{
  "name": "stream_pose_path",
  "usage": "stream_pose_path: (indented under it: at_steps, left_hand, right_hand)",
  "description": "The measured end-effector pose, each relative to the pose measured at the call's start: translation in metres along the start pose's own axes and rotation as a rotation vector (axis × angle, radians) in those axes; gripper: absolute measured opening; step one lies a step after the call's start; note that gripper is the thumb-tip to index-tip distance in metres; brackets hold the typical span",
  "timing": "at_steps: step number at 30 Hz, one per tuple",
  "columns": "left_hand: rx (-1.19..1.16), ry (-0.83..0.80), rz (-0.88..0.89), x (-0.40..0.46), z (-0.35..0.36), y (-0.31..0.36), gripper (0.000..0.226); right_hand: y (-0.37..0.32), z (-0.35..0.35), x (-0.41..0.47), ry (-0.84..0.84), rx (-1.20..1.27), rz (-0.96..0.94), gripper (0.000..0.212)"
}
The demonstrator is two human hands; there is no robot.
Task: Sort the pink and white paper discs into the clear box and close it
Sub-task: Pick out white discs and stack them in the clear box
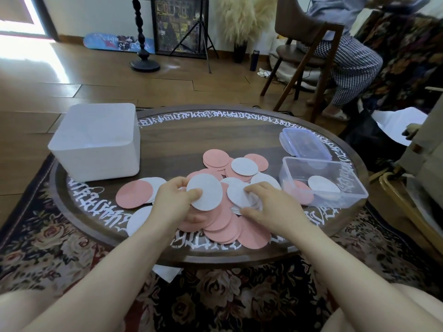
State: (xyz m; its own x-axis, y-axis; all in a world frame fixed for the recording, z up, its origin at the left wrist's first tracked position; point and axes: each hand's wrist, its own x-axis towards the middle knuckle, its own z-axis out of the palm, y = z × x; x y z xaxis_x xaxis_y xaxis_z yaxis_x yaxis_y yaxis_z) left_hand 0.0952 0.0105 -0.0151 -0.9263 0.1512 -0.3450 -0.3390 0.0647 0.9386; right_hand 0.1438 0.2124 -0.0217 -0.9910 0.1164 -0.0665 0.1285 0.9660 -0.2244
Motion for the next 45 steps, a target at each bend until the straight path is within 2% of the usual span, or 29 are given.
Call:
stream_pose_path:
  at_steps: [5, 14, 20, 26, 30, 33, 35, 37, 39, 41, 45]
  left_hand:
    - [-0.016, -0.024, -0.035, -0.003, 0.008, 0.003, 0.013]
    - [-0.035, -0.045, -0.055, -0.006, 0.01, -0.002, 0.015]
    - [-0.029, -0.046, -0.04, -0.006, 0.006, -0.001, 0.017]
    - [-0.023, -0.044, -0.03, -0.005, 0.008, 0.0, 0.018]
    - [-0.018, -0.046, -0.018, -0.007, 0.01, 0.0, 0.018]
    - [-0.026, -0.041, -0.015, -0.008, 0.009, 0.001, 0.017]
    - [-0.029, -0.04, -0.004, -0.008, 0.009, 0.0, 0.015]
    - [-0.043, -0.039, 0.003, -0.009, 0.008, 0.001, 0.014]
    - [-0.046, -0.036, 0.009, -0.01, 0.008, 0.001, 0.015]
    - [-0.046, -0.037, 0.013, -0.011, 0.009, 0.002, 0.016]
    - [-0.091, -0.065, 0.003, -0.014, 0.012, 0.002, 0.014]
  right_hand:
    - [0.005, 0.004, -0.03, -0.019, 0.233, -0.041, 0.076]
    - [0.021, 0.003, -0.033, -0.002, 0.372, -0.03, 0.08]
    - [0.014, 0.0, -0.032, -0.033, 0.213, -0.033, 0.047]
    - [0.005, -0.003, -0.038, -0.028, 0.087, -0.054, 0.033]
    - [0.006, -0.01, -0.036, -0.014, 0.137, -0.012, 0.027]
    - [0.011, -0.008, -0.034, 0.087, 0.138, -0.03, 0.013]
    - [0.016, -0.005, -0.032, 0.204, 0.237, -0.004, 0.023]
    - [0.02, -0.007, -0.028, 0.272, 0.538, 0.051, 0.024]
    - [0.018, -0.014, -0.026, 0.256, 0.823, 0.1, 0.018]
    - [0.016, -0.017, -0.026, 0.21, 1.004, 0.126, 0.02]
    - [0.015, -0.015, -0.027, 0.14, 1.116, 0.115, 0.017]
